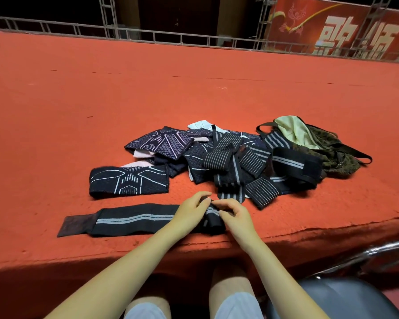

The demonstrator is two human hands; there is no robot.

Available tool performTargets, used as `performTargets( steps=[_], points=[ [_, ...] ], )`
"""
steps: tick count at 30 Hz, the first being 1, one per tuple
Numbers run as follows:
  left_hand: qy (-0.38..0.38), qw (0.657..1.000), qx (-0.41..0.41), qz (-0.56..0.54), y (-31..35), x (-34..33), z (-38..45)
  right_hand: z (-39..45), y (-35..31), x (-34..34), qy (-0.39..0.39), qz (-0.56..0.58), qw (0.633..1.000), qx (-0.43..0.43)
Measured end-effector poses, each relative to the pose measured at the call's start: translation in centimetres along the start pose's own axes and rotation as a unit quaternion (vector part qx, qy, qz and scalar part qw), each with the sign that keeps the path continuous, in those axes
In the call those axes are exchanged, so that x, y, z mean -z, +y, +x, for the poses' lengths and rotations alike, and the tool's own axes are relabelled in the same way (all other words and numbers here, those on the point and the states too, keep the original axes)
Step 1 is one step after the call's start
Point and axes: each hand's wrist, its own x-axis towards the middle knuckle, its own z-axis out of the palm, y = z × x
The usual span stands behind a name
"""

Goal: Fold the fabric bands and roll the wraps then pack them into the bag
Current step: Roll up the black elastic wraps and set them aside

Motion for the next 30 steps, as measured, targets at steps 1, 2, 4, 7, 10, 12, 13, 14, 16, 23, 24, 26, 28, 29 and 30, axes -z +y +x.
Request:
performTargets(
  steps=[1, 2, 4, 7, 10, 12, 13, 14, 16, 23, 24, 26, 28, 29, 30],
  points=[
    [-0.003, 1.0, 0.001, 0.006, 0.0, 0.1, 0.0, 0.0, 0.1, 0.0, 0.002, -0.001, 1.0, -0.002],
    [-0.005, 1.0, 0.004, 0.004, 0.0, 0.2, 0.1, 0.0, 0.1, 0.0, 0.003, 0.0, 1.0, -0.005],
    [-0.003, 1.0, 0.015, -0.006, 0.0, 0.5, 0.4, 0.2, 0.2, -0.3, 0.004, -0.012, 1.0, -0.002],
    [0.0, 0.997, 0.004, 0.082, -0.2, 0.9, 0.4, 0.6, 0.4, -0.8, 0.004, -0.038, 0.999, -0.018],
    [0.039, 0.966, -0.041, 0.251, -1.4, 1.3, 0.1, 0.9, 0.4, -1.0, -0.006, -0.054, 0.998, -0.039],
    [0.076, 0.961, -0.055, 0.262, -2.2, 1.8, -0.4, 1.0, 0.2, -1.1, -0.008, -0.096, 0.995, -0.04],
    [0.093, 0.962, -0.065, 0.249, -2.4, 2.1, -0.8, 1.0, 0.1, -1.2, -0.01, -0.122, 0.992, -0.037],
    [0.103, 0.964, -0.077, 0.234, -2.5, 2.4, -1.1, 1.0, -0.1, -1.3, -0.012, -0.146, 0.989, -0.033],
    [0.106, 0.965, -0.108, 0.215, -2.7, 2.8, -1.9, 1.1, -0.5, -1.6, -0.026, -0.191, 0.981, -0.028],
    [0.123, 0.958, -0.159, 0.205, -3.1, 2.4, -2.7, 1.3, -1.1, -1.2, -0.037, -0.125, 0.99, -0.043],
    [0.121, 0.959, -0.159, 0.201, -2.9, 2.1, -2.6, 1.1, -0.8, -1.2, -0.023, -0.074, 0.996, -0.044],
    [0.114, 0.963, -0.154, 0.19, -2.3, 1.4, -2.4, 0.9, -0.3, -1.3, 0.016, 0.004, 0.999, -0.04],
    [0.111, 0.967, -0.151, 0.171, -1.9, 0.6, -2.1, 0.8, -0.1, -1.2, 0.06, 0.059, 0.996, -0.04],
    [0.11, 0.97, -0.147, 0.161, -1.7, 0.2, -1.9, 0.7, -0.2, -1.2, 0.081, 0.081, 0.993, -0.04],
    [0.109, 0.973, -0.141, 0.149, -1.5, -0.2, -1.7, 0.7, -0.2, -1.2, 0.096, 0.096, 0.99, -0.037]
  ],
)
